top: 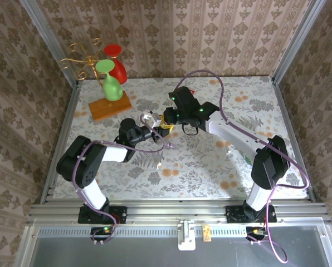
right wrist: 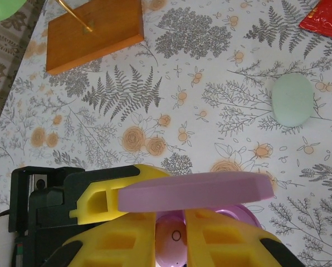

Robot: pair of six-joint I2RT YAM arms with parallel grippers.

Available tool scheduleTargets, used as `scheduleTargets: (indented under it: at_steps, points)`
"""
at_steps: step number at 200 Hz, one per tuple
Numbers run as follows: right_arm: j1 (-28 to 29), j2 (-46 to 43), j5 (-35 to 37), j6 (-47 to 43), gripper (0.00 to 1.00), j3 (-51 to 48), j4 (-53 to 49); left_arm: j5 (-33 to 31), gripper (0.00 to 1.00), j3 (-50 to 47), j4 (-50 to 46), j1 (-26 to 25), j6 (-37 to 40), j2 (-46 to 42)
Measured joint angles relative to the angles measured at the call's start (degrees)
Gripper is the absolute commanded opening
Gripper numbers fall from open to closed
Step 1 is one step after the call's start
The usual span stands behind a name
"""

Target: Insert wireless bluetooth earbuds into charging case

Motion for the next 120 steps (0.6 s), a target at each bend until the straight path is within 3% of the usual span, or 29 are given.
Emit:
scheduleTargets:
  at_steps: [91, 120]
  points:
    - [0.1, -2.4, -0.7, 0.0, 0.29, -3.3, 2.3, 0.0, 0.24, 0.3, 0.0, 0.0, 0.0, 0.0]
    - [0.1, -4.5, -0.7, 0.0, 0.40, -5.1, 2.9, 0.0, 0.24, 0.3, 0.2, 0.1, 0.0, 0.0]
